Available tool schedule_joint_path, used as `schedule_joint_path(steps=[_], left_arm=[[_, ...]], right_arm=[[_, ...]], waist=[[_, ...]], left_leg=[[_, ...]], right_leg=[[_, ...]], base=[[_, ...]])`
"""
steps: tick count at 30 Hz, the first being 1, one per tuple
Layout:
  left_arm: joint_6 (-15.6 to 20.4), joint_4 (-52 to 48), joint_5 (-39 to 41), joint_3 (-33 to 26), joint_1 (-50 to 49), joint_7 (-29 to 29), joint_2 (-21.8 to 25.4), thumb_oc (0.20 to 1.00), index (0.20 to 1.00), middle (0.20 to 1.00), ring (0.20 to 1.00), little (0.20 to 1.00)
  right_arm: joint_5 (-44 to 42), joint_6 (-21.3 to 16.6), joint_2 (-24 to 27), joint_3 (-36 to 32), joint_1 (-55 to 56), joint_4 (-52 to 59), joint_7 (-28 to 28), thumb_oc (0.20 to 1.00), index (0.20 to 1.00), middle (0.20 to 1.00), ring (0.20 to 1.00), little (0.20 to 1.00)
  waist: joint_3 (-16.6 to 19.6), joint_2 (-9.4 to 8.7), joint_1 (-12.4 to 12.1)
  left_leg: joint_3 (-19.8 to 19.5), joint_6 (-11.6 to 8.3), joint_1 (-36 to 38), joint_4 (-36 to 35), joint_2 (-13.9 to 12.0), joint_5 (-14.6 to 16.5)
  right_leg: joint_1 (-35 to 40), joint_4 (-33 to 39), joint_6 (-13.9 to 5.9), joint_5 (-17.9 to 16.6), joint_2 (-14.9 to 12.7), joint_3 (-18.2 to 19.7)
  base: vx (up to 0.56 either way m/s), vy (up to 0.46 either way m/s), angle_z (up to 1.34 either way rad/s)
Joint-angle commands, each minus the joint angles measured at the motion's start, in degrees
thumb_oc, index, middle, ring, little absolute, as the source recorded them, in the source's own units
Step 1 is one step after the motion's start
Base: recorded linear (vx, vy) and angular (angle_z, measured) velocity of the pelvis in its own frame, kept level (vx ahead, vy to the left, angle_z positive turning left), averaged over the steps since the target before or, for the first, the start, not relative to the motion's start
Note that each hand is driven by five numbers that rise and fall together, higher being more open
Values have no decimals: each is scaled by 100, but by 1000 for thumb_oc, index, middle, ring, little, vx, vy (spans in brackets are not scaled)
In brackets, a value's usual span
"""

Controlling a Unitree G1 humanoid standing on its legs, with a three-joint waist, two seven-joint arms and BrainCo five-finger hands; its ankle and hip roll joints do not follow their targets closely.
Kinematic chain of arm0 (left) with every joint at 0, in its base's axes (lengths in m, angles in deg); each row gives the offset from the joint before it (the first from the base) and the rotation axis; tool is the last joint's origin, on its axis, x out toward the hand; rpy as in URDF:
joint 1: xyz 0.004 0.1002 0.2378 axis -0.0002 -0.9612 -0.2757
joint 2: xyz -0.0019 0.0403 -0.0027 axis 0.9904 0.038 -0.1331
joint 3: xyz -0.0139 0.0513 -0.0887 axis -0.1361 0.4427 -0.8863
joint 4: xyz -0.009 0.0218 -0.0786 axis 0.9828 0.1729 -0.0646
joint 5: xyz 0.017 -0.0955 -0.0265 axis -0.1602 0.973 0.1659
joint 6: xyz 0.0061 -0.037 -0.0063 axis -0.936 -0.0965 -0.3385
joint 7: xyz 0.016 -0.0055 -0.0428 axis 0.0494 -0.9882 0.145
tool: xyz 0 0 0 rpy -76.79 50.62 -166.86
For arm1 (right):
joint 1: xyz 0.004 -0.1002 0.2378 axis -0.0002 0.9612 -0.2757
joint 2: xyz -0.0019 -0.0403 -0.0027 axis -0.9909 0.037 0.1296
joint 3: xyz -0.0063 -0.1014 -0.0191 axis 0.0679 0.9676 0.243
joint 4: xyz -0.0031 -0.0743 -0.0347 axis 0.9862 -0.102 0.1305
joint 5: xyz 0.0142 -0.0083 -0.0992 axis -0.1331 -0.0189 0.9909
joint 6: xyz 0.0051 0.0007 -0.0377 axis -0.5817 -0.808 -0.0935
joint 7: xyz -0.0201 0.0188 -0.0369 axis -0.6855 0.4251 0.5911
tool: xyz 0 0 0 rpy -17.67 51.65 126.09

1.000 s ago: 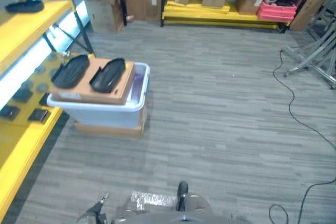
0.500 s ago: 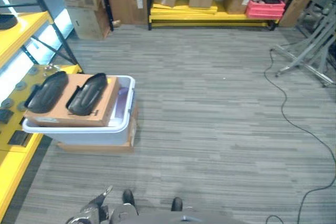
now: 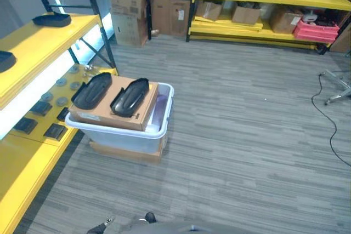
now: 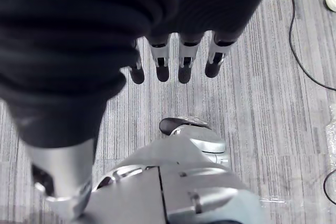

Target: Move parts from the plastic box to the shelf.

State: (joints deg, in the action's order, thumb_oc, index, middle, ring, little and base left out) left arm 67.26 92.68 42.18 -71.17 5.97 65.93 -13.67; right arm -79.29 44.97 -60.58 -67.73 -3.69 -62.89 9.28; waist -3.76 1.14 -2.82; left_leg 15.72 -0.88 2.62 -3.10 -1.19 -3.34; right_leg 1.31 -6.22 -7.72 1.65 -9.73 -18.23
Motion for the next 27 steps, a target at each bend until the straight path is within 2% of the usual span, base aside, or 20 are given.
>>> schedule_joint_path(steps=[1, 3, 6, 7, 10, 11, 12, 14, 15, 17, 19, 22, 23, 25, 26, 27], left_arm=[[168, 64, -182, -118, 328, 86, -28, 1000, 1000, 1000, 1000, 1000], [188, 53, -193, -105, 326, 140, -49, 1000, 1000, 1000, 1000, 1000], [252, 57, -24, -147, 300, 353, -69, 1000, 1000, 1000, 1000, 1000], [313, 65, -39, -207, 298, 537, -61, 1000, 1000, 1000, 1000, 1000], [296, 64, 56, -259, 364, 701, -63, 1000, 1000, 1000, 1000, 1000], [232, 87, 116, -298, 485, 707, -40, 1000, 1000, 1000, 1000, 1000], [224, 113, 149, -313, 504, 700, -49, 1000, 1000, 1000, 1000, 1000], [237, 220, 243, -436, 423, 702, -56, 1000, 1000, 1000, 1000, 1000], [222, 250, 153, -476, 382, 680, -37, 1000, 1000, 1000, 1000, 1000], [247, 287, 35, -503, 345, 670, -40, 1000, 1000, 1000, 1000, 1000], [318, 348, 57, -463, 350, 612, -52, 1000, 1000, 1000, 1000, 1000], [475, 334, 148, -321, 574, 478, -26, 1000, 1000, 1000, 1000, 1000], [474, 270, 217, -203, 710, 498, -9, 1000, 1000, 1000, 1000, 1000], [513, 150, 219, -80, 844, 578, 13, 1000, 1000, 1000, 1000, 1000], [432, -62, 166, 126, 890, 617, 139, 1000, 1000, 1000, 1000, 1000], [375, -162, 51, 198, 845, 622, 225, 1000, 1000, 1000, 1000, 1000]], right_arm=[[369, 118, -130, 386, -158, -286, 43, 1000, 1000, 1000, 1000, 1000], [336, 137, -124, 376, -152, -296, 42, 1000, 1000, 1000, 1000, 1000], [357, 187, -117, 345, -140, -320, 100, 1000, 1000, 1000, 1000, 1000], [366, 235, -95, 331, -134, -305, 134, 1000, 1000, 1000, 1000, 1000], [307, 315, -21, 345, -182, -247, 98, 1000, 1000, 1000, 1000, 1000], [44, 406, 79, 440, -314, -216, 3, 1000, 1000, 1000, 1000, 1000], [-49, 424, 108, 451, -347, -227, -12, 1000, 1000, 1000, 1000, 1000], [-72, 364, 189, 319, -346, -349, 149, 1000, 1000, 1000, 1000, 1000], [-26, 273, 201, 263, -291, -348, 221, 1000, 1000, 1000, 1000, 1000], [-69, 136, 242, 215, -217, -314, 283, 1000, 1000, 1000, 1000, 1000], [-318, -107, 329, 159, -170, -223, 358, 1000, 1000, 1000, 1000, 1000], [-530, -452, 422, 45, -257, -93, 343, 1000, 1000, 1000, 1000, 1000], [-715, -453, 460, -29, -295, -18, 421, 1000, 1000, 1000, 1000, 1000], [-943, -479, 438, -79, -335, 95, 540, 1000, 1000, 1000, 1000, 1000], [-1076, -514, 351, -97, -287, 240, 767, 1000, 1000, 1000, 1000, 1000], [-1140, -622, 281, -27, -289, 338, 855, 1000, 1000, 1000, 1000, 1000]], waist=[[-99, -207, -7], [-109, -228, -11], [-116, -258, -14], [-171, -288, -20], [-309, -345, -27], [-525, -302, -72], [-569, -269, -78], [-625, -185, -37], [-573, -151, 1], [-553, -98, 25], [-550, -32, 91], [-607, -4, 155], [-667, -14, 174], [-794, -52, 105], [-940, -86, 36], [-985, -92, 2]], left_leg=[[191, -127, -59, -53, -264, 279], [241, -109, -141, 5, -291, 189], [212, -143, -169, 201, -327, 250], [164, -210, -312, 631, -341, 444], [168, -272, -841, 1455, -423, 564], [-93, -457, -1454, 2195, -678, 181], [-174, -524, -1530, 2194, -792, 37], [-187, -644, -1189, 1442, -1217, -326], [-225, -696, -1053, 1020, -1471, -602], [-258, -725, -866, 517, -1700, -959], [-351, -791, -707, 141, -1897, -1070], [-229, -769, -669, 77, -1754, -720], [-168, -747, -851, 335, -1616, -581], [-229, -632, -1369, 1004, -1386, -363], [-173, -357, -1415, 1430, -1019, 99], [-74, -150, -1273, 1415, -792, 326]], right_leg=[[172, 905, -96, -460, 67, -37], [138, 922, -32, -523, 73, -73], [194, 956, 14, -497, 108, -77], [263, 946, 15, -411, 108, -61], [198, 879, 77, -418, 54, -70], [141, 792, 217, -404, 133, 42], [135, 777, 240, -397, 170, 67], [219, 778, 212, -368, 168, 95], [223, 793, 180, -377, 125, 100], [180, 710, 180, -387, 67, 105], [35, 428, 105, -298, -139, 168], [-435, -110, -114, -215, -663, 201], [-575, -328, -219, -223, -876, 236], [-491, -497, -280, -176, -1126, 271], [-607, -1204, -279, -345, -1617, 348], [-967, -1660, -305, -701, -1785, 410]], base=[[38, -93, -2], [-28, -87, -1], [42, -86, 2], [50, -56, 4], [-73, -37, 16], [-118, 28, 35], [-25, 151, 28], [209, 362, 3], [245, 387, -21], [151, 344, -30], [151, 488, 3], [25, 631, 13], [-8, 611, -2], [135, 556, 9], [322, 679, 29], [308, 634, 18]])
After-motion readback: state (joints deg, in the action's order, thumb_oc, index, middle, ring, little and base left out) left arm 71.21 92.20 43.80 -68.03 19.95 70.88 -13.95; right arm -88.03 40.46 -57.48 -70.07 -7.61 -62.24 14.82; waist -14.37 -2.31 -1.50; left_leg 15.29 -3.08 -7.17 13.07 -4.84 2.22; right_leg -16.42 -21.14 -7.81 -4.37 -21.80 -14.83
